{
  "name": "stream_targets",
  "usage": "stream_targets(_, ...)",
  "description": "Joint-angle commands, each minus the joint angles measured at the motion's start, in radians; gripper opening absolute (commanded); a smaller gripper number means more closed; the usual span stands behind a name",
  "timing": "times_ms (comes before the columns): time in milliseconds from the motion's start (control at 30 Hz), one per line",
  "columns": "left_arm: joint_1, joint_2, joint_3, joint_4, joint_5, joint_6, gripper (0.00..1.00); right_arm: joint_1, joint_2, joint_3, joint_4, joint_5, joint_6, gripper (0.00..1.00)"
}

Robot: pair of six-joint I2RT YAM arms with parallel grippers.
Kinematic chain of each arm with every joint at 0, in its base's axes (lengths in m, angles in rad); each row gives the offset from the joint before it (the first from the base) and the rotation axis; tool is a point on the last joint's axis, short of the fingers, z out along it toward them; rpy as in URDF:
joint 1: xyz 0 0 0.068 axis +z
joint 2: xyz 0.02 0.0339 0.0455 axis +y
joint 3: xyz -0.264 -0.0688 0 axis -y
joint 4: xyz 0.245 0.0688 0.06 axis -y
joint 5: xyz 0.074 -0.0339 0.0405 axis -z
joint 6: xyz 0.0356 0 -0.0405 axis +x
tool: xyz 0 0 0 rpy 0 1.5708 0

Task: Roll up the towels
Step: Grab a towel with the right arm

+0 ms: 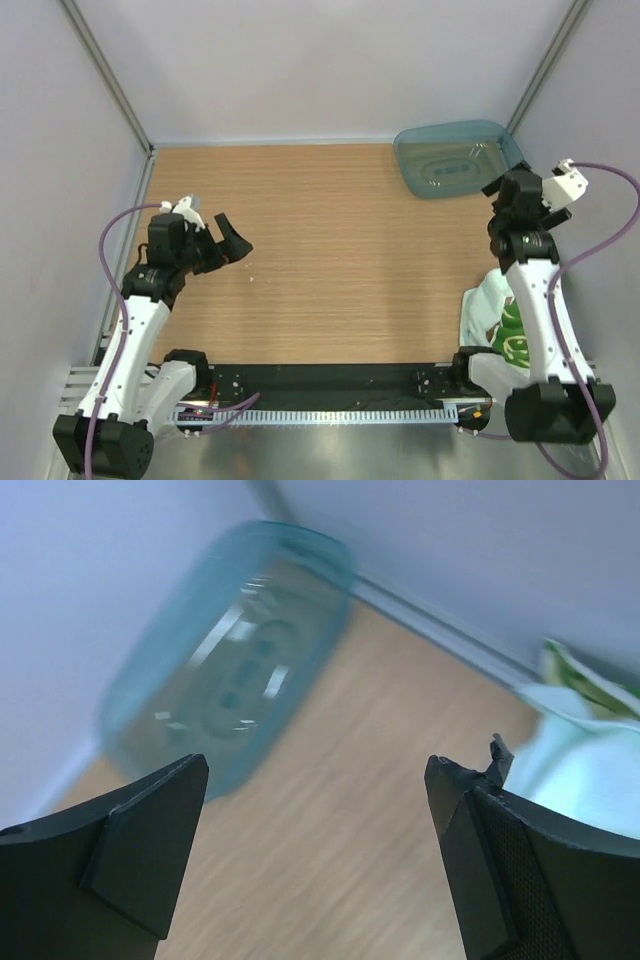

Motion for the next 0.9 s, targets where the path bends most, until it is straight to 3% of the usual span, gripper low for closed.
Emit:
stream_targets(0,-0.025,0.011,0.042,-0.017,-0.002,0.022,1.0,-0.158,0.153,0.103,-0.465,0.054,0.14,0.98)
stream_targets(67,-0.036,0.03,0.048,-0.038,-0.024,0.024,1.0,-0.214,0.18,0.079,-0.456,-0.105,0.131,0.96)
stream_targets(200,-0.073,0.037,0.057,-0.071,-0.051,0.028,1.0,-0.255,0.25,0.027,-0.457,-0.222,0.149,0.89)
stream_targets(367,-0.108,0.03,0.055,-0.078,-0.082,0.03,1.0,-0.254,0.246,-0.099,-0.411,-0.242,0.214,0.85)
stream_targets(700,-0.166,0.068,0.063,-0.097,-0.109,0.031,1.0,-0.255,0.333,-0.219,-0.318,-0.215,0.205,0.85)
stream_targets(867,-0.165,0.103,0.074,-0.115,-0.125,0.033,0.99,-0.254,0.361,-0.241,-0.278,-0.224,0.179,0.76)
